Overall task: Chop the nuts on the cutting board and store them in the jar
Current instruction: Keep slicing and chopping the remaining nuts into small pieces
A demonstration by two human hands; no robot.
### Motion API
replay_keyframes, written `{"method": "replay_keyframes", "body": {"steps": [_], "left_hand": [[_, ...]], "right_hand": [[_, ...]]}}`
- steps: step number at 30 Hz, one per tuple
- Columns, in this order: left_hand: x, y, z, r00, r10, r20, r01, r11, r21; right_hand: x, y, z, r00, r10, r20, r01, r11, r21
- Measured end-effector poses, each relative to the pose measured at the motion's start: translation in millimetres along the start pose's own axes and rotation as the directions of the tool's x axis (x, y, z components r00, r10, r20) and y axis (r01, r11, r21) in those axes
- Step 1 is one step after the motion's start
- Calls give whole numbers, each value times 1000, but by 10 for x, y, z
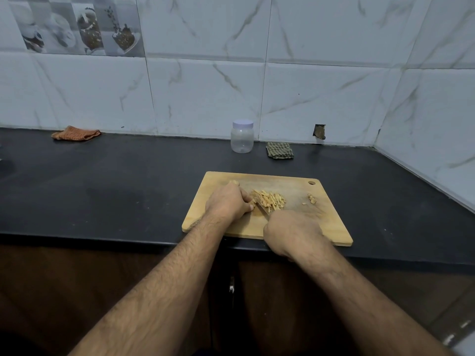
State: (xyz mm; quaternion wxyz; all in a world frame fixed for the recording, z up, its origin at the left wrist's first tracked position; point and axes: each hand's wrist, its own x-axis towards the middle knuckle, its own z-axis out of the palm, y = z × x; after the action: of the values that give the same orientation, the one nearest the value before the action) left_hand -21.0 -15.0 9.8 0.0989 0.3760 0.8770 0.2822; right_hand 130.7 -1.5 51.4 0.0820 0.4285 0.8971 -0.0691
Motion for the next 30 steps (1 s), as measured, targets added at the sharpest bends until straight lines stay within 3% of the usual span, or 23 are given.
{"method": "replay_keyframes", "body": {"steps": [8,12,19,30], "left_hand": [[41,-40,-56,998,16,65,-10,995,-95],[91,-43,-80,996,-74,42,79,986,-146],[130,52,-80,983,-180,40,183,980,-79],[185,74,-78,974,-215,77,222,970,-97]], "right_hand": [[82,0,-9,1000,8,-7,-8,999,44],[109,-18,-27,1000,0,-27,1,998,69],[143,-104,-49,999,-5,-35,7,998,66],[196,-91,-9,998,-25,-52,28,998,58]]}}
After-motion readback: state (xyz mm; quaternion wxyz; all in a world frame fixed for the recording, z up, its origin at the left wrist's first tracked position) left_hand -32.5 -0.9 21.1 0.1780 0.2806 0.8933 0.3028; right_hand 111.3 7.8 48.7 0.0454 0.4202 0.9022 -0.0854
